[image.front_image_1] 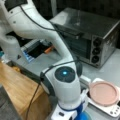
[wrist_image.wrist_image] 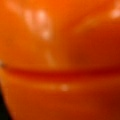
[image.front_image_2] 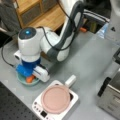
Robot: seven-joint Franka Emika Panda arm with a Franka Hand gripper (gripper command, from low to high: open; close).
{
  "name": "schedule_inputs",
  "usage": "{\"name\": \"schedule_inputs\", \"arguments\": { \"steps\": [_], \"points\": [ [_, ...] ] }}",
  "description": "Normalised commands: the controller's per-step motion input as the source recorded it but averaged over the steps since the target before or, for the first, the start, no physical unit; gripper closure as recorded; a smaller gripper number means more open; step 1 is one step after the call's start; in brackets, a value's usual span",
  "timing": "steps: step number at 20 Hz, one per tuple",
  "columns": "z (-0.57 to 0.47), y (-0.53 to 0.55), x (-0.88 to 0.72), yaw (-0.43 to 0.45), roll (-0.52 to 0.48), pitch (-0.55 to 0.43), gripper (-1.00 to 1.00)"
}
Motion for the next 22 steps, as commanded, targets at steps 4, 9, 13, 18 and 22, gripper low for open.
{"name": "schedule_inputs", "arguments": {
  "steps": [4,9,13,18,22],
  "points": [
    [-0.33,0.01,0.17,-0.071,-0.082,0.058,1.00],
    [-0.01,0.06,0.17,-0.061,-0.115,0.116,1.00],
    [0.53,0.16,0.12,-0.037,-0.148,0.225,1.00],
    [0.83,0.24,0.11,-0.016,-0.213,0.291,1.00],
    [0.52,0.28,0.16,0.025,-0.240,0.256,1.00]
  ]
}}
